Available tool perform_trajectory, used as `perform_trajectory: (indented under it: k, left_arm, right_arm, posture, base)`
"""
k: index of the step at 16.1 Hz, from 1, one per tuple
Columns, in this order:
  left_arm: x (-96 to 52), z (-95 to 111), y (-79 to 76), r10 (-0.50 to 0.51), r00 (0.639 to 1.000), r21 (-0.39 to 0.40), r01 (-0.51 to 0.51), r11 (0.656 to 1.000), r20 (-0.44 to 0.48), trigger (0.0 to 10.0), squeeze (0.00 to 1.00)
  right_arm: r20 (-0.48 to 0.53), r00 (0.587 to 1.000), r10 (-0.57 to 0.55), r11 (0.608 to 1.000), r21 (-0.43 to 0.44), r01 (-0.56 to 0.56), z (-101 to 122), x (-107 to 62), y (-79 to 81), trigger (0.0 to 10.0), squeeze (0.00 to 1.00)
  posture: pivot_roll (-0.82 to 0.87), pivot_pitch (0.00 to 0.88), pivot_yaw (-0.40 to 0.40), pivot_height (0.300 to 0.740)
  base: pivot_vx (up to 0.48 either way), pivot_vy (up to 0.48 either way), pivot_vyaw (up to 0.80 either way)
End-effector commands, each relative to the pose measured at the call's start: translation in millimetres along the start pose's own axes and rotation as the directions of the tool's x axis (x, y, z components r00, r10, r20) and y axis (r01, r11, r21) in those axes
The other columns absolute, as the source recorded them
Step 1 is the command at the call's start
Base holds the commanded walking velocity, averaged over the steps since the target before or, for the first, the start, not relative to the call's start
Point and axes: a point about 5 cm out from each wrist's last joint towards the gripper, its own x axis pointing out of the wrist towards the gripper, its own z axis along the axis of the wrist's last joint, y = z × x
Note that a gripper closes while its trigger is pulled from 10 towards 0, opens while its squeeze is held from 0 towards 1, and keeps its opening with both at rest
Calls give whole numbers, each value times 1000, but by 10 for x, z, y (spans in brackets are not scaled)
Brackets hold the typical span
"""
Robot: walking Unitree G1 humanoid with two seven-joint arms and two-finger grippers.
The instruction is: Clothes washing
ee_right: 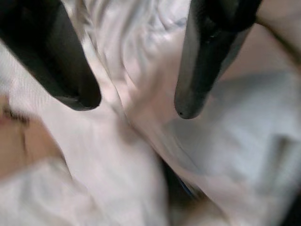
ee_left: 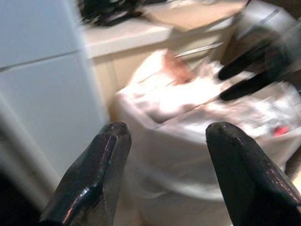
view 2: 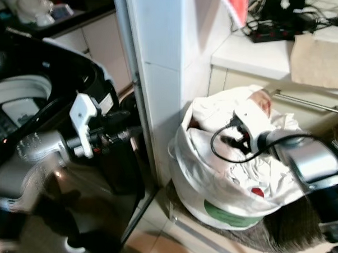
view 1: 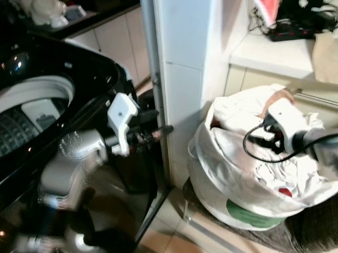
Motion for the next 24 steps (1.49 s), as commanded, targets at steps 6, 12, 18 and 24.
perform_trajectory:
  k: [6, 12, 18, 24]
  left_arm:
    - [84, -12, -354, -34, 999, -62, 34, 998, -4, 10000, 0]
    - [49, -72, -618, -152, 988, -100, 151, 983, -5, 10000, 0]
    - [63, -128, -635, -129, 991, -99, 125, 987, -37, 10000, 0]
    - [63, -137, -631, -132, 990, -96, 127, 987, -47, 10000, 0]
  right_arm:
    - [-22, 999, 23, 996, 84, -21, -240, 310, 31, 10000, 1000]
    - [-57, 992, 115, 993, 23, -114, -387, 501, 172, 0, 0]
    - [-71, 988, 138, 989, -34, -141, -413, 545, 187, 0, 0]
    - [-61, 986, 154, 988, -4, -154, -449, 561, 185, 0, 0]
  posture:
    - [-83, 0, 91, 740]
    - [-71, 0, 79, 740]
    - [-69, 0, 67, 740]
    - [-70, 0, 70, 740]
  base:
    - [0, 0, 0]
    - [0, 0, 0]
    - [0, 0, 0]
    - [0, 0, 0]
